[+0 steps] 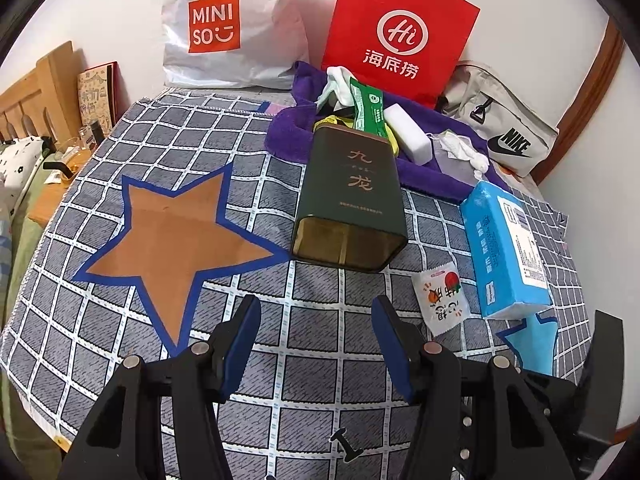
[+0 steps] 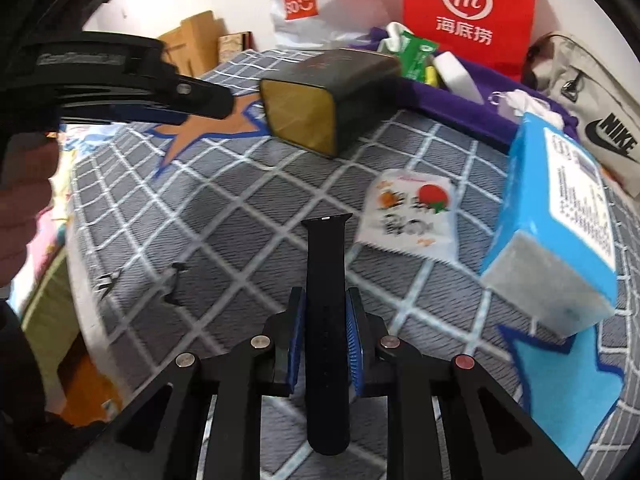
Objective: Organize soft objects
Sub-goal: 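Lift the watch strap with the right gripper while the left grasps the white snack packet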
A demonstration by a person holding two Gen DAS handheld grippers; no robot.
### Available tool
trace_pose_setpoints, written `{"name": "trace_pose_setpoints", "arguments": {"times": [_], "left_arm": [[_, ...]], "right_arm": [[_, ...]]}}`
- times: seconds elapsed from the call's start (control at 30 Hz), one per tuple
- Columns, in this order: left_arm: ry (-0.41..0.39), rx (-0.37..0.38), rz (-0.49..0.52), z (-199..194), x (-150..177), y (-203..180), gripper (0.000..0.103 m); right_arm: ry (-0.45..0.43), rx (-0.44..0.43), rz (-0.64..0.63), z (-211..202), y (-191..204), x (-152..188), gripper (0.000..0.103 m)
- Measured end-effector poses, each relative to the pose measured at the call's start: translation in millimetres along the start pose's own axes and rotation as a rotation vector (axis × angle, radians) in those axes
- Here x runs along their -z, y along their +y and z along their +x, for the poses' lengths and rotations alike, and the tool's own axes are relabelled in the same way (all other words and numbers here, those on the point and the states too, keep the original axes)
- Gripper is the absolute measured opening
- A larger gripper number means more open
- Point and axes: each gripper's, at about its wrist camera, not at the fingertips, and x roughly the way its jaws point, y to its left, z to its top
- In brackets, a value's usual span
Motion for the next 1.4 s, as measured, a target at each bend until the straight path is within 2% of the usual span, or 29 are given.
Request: {"name": "trace_pose_setpoints", "arguments": {"times": [0.27,0.4,0.6,0.77,1.17,1.4], "left_arm": [[0.013,0.005,0.054,4,8,-22,0.055],[0.046,0.015,0.09,17,13,-41,0.055],[0.091,0.018,0.13,35,14,-65,0.062],[0.097,0.034,0.165,47,10,-86,0.066],[0.153,0.041,0.223,90,9,-127,0.069],[0.094,-0.007,0.291,99,7,-143,0.071]], "right_arm": [[-0.078,0.052,0.06,-37,-28,12,0.02],[-0.12,0.084,0.108,-60,-51,21,0.02],[-0.205,0.023,0.157,-91,-76,15,0.02],[-0.246,0.036,0.134,-107,-79,11,0.02],[-0.241,0.096,0.215,-116,-124,35,0.02],[-0.244,0.102,0.235,-118,-134,43,0.02]]}}
